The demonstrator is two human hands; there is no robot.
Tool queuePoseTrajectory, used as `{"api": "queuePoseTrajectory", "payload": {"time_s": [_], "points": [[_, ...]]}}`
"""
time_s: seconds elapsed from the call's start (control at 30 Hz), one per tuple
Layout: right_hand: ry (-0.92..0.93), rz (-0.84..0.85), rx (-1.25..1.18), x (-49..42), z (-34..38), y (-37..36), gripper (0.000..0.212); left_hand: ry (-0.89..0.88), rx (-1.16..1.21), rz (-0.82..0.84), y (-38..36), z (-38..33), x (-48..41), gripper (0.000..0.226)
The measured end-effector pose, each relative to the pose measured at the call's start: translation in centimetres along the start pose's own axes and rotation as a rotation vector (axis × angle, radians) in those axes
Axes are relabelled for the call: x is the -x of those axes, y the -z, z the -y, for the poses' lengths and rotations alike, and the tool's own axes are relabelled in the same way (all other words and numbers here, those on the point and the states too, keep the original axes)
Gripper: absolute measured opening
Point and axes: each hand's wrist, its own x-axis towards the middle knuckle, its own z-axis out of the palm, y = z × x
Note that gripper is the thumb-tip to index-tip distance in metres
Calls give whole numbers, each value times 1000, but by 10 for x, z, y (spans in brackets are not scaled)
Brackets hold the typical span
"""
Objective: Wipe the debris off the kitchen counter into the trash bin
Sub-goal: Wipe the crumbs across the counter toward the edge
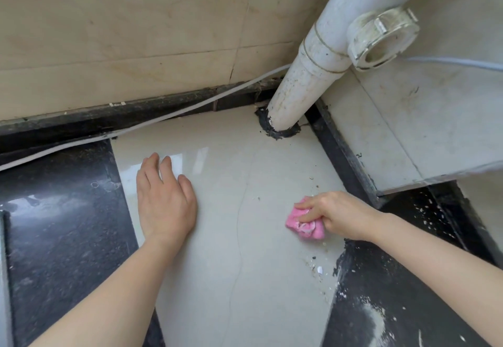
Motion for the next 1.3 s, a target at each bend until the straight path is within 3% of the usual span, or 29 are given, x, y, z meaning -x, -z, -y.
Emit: {"api": "queuePoseTrajectory", "payload": {"time_s": [0.07, 0.23, 0.37, 0.53, 0.7, 0.8, 0.87, 0.97, 1.1, 1.17, 1.3], "points": [[-76, 33, -140, 4, 5, 14, 42, -5, 6, -4, 0, -1, 0, 41], [19, -350, -320, -84, 49, 53, 36, -1, 6, -6, 0, 0, 0, 40], [54, -454, -366, -150, 77, 55, 38, -6, -6, -17, 1, 0, -1, 40], [118, -311, -413, -106, 59, 23, 36, -4, 3, -28, 0, 0, 0, 40], [-67, -101, -410, -6, 26, -33, 42, -15, 11, 13, 4, 0, 2, 41], [-192, 31, -505, 30, 4, -43, 52, -109, 6, 25, 5, -4, 6, 46], [-246, -42, -631, 36, -4, -29, 49, -171, 49, 27, 1, -21, 10, 48], [-255, -351, -751, 13, -12, 8, 39, -224, 108, 92, -16, -63, 17, 52], [-218, -718, -834, -44, -21, 42, 41, -220, 64, 170, -42, -97, 23, 53], [-201, -799, -825, -73, -25, 47, 32, -221, 9, 157, -48, -97, 22, 48], [-169, -768, -653, -105, -35, 29, 29, -217, -21, 137, -52, -97, 20, 47]]}}
